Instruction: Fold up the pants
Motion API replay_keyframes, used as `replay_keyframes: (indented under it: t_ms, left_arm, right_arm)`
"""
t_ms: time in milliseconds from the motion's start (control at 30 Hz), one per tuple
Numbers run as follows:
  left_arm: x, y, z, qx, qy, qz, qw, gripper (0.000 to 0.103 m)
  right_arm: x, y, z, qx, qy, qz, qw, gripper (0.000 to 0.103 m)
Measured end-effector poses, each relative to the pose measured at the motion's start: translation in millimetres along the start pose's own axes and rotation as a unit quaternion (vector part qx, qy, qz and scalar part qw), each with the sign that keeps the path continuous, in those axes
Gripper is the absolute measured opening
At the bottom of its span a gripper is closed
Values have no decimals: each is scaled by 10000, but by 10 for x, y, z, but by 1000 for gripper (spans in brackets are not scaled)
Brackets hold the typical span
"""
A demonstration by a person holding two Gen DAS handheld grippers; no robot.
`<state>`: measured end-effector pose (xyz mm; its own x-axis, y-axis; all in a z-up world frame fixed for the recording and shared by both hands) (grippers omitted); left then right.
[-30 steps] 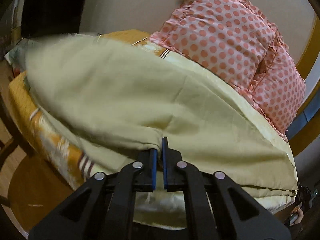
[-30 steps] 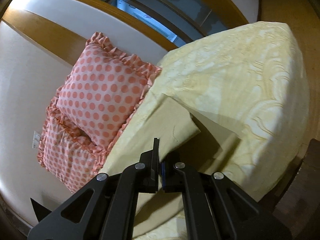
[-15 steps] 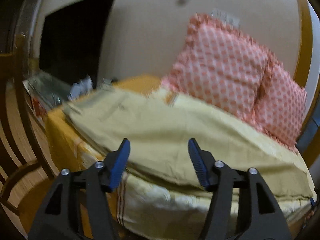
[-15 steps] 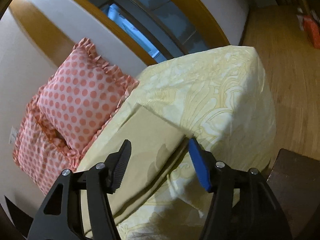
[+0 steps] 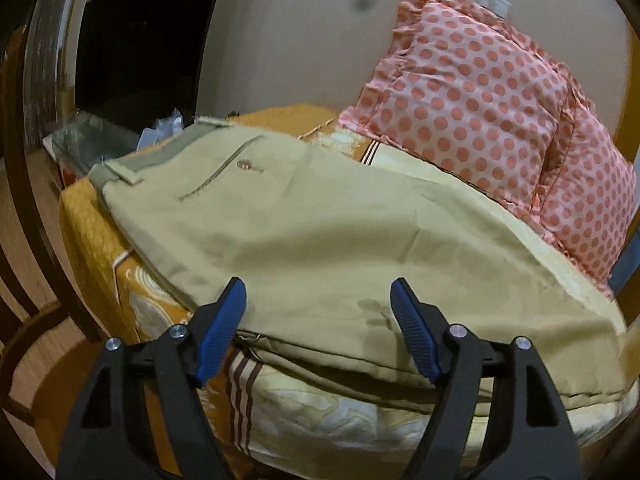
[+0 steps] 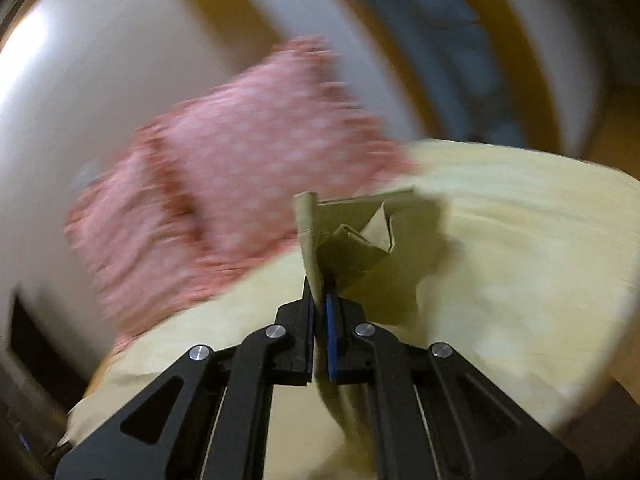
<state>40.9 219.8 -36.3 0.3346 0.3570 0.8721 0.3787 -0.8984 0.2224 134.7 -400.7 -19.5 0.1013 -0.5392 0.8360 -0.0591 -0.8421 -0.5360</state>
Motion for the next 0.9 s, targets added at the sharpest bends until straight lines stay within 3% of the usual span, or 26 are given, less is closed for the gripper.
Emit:
replay_keyframes:
  t_ms: [67, 200, 267, 333, 400, 433, 467, 500, 600, 633, 667, 700, 733, 833, 900]
  left_arm:
    - [-14, 30, 14, 14, 16, 92, 10000, 80]
    - [-9, 40, 31, 15, 62, 58, 10000, 84]
    - [19, 32, 6, -56, 96, -65, 9999, 84]
    - [62, -13, -59, -144, 174, -221, 9995, 84]
    - [132, -147, -148, 2, 344, -281, 9990, 84]
    - [159, -221, -181, 93, 425, -302, 9986, 84]
    - [183, -321, -206, 213, 484, -346, 9980, 84]
    - [198, -423, -218, 313, 513, -413, 9973, 84]
    - [198, -679, -189, 537, 477, -684, 9951, 84]
    - [177, -750, -159, 555, 409, -819, 9943, 83]
    - [166, -784, -141, 558, 370, -905, 9936, 82]
    - [151, -819, -117, 546, 334, -1018, 9927, 82]
    - [139, -835, -94, 516, 301, -1094, 9922, 82]
    - [127, -841, -46, 481, 252, -1108, 9924, 80]
    - [138, -844, -15, 528, 241, -1086, 9924, 80]
  right_arm:
    - [-116, -633, 134, 703, -197, -220, 9971, 5]
    - [-743, -1823, 288, 2023, -960, -604, 9727, 5]
    - [-1297, -2312, 300, 2512, -1616, -896, 9502, 6]
    - [-2088, -2657, 233, 2785, -2705, -1562, 9082, 7]
    - [-2551, -2783, 48, 2968, -3283, -2031, 8734, 27]
    - [-2604, -2812, -22, 3033, -3283, -2114, 8692, 35]
    - [-2581, -2844, -95, 3126, -3161, -2138, 8699, 54]
    - [-2510, -2867, -148, 3216, -3004, -2101, 8730, 66]
    - [-2166, -2857, -148, 3138, -2284, -1970, 9003, 67]
    - [-2126, -2798, -30, 2849, -2164, -2102, 9098, 67]
    - [-2189, -2735, 76, 2543, -2254, -2301, 9119, 67]
    - [-2292, -2702, 172, 2332, -2472, -2480, 9072, 66]
    - [-2538, -2622, 239, 2123, -2958, -2723, 8907, 65]
    - [-2670, -2693, 117, 2291, -2897, -3095, 8762, 66]
    - [-2679, -2680, 84, 2295, -2889, -2997, 8798, 66]
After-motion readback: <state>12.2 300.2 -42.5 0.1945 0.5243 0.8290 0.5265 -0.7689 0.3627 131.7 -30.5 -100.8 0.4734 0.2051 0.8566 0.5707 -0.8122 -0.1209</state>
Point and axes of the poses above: each gripper's, at about its wrist camera, not at the fingertips, and z roughly the way its jaws point, y to its right, x to its top, the point moved 10 cm from there along z, roughly the way its jaws point, and after that the axes turned 11 degrees about y, right-handed, at the moved point
